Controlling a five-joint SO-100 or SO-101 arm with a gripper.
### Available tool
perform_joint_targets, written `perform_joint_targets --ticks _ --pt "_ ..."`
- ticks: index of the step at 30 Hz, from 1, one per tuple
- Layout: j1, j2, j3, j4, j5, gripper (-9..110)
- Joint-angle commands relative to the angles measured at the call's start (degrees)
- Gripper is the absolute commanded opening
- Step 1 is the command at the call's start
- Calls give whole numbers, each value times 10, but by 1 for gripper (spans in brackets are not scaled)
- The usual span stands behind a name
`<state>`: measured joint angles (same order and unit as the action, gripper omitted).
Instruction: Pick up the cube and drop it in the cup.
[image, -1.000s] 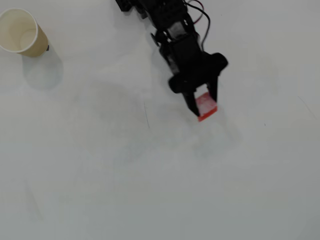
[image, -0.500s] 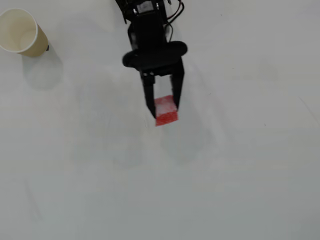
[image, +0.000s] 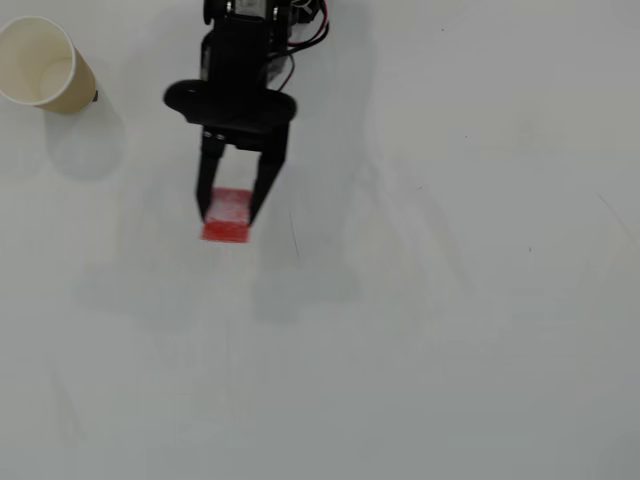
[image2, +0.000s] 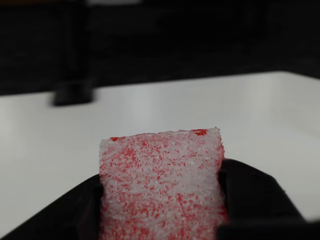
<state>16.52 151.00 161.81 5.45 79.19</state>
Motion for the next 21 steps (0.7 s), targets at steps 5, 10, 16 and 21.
perform_joint_targets --ticks 5,10,16,21 --pt "107 42 -79 -6 -14 6" --pt "163 60 -79 -3 -17 6" --pt "230 78 -80 -2 -21 6" --pt "285 85 -78 4 -28 6"
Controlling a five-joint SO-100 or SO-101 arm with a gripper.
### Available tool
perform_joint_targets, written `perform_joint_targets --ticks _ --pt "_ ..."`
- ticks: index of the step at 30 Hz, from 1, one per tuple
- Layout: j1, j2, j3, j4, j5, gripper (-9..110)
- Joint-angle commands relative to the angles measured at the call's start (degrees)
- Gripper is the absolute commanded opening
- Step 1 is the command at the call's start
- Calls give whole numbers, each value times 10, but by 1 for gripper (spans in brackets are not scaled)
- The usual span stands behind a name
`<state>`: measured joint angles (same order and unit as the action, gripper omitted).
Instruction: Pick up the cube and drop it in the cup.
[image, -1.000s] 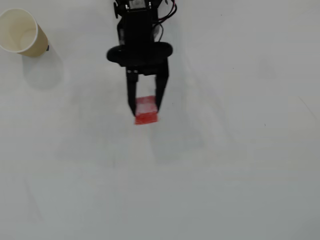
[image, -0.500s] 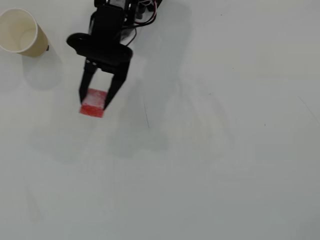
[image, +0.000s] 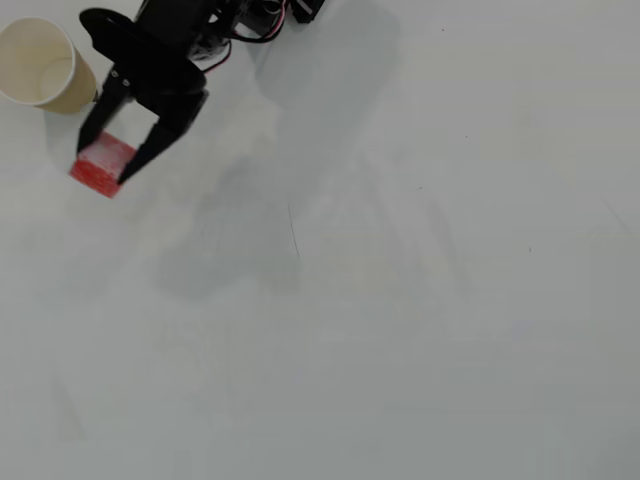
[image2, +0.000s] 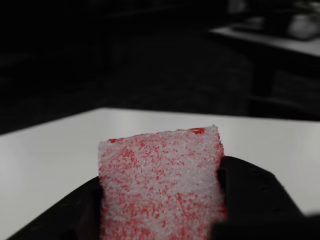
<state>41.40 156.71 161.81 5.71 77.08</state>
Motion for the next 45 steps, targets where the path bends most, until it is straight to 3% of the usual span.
perform_joint_targets --ticks 1,23,45 --pt "47 29 -79 5 -8 6" --pt "189 45 -116 34 -26 6" --pt "257 -30 -154 165 -40 6"
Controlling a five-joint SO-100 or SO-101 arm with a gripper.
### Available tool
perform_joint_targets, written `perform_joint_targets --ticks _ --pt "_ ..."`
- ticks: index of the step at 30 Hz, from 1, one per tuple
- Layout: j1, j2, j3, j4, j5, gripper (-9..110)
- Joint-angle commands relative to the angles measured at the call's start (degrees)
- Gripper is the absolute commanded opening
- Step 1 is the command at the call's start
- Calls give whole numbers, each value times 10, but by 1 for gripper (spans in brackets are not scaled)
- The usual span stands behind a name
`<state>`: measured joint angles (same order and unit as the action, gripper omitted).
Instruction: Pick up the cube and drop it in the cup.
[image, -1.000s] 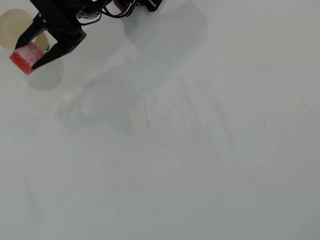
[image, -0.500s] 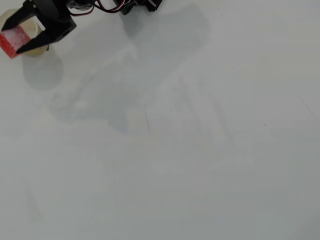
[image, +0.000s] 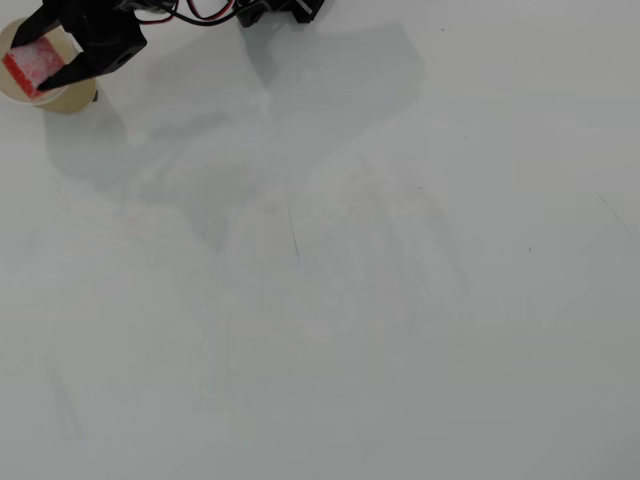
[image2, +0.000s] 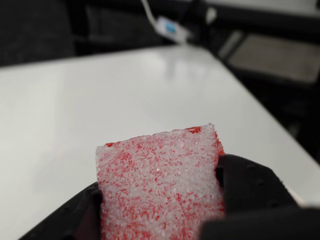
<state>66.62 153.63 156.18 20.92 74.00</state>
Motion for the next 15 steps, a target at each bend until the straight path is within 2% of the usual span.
perform_joint_targets --ticks 1,15 --pt "5 -1 -99 21 -9 6" --pt "18 -19 -140 28 -15 6"
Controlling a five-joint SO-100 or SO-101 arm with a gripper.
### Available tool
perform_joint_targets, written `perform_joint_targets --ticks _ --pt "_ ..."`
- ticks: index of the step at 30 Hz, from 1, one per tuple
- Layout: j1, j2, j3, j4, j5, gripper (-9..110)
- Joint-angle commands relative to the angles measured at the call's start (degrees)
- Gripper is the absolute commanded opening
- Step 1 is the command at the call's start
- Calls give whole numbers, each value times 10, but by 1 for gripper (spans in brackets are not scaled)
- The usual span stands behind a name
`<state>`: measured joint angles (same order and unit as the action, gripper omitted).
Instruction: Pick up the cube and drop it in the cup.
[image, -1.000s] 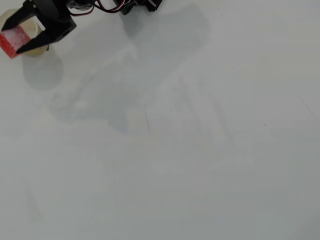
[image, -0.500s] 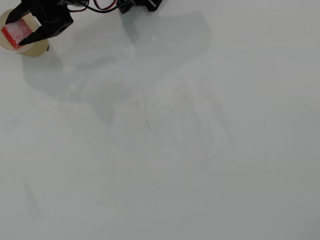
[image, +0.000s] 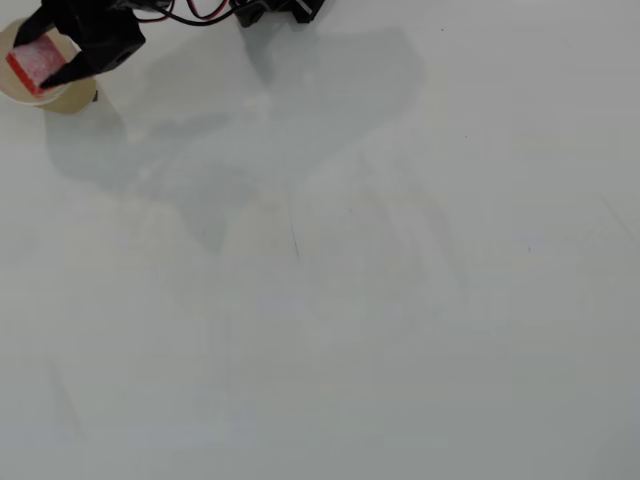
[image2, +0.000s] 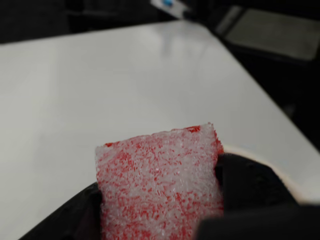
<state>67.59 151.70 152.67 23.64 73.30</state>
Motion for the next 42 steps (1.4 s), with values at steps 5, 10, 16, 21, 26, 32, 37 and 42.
perform_joint_targets --ticks 5,10,16,21,26,32,37,42 --pt "18 -29 -134 1 -8 6" --pt "27 -58 -153 7 -8 6" --pt "37 -77 -160 28 -10 6" --pt "38 -79 -152 63 -11 6" --pt "37 -79 -149 67 -11 6" --pt "37 -79 -149 67 -11 6" --pt "39 -79 -149 69 -11 6" --pt "40 -79 -144 69 -11 6"
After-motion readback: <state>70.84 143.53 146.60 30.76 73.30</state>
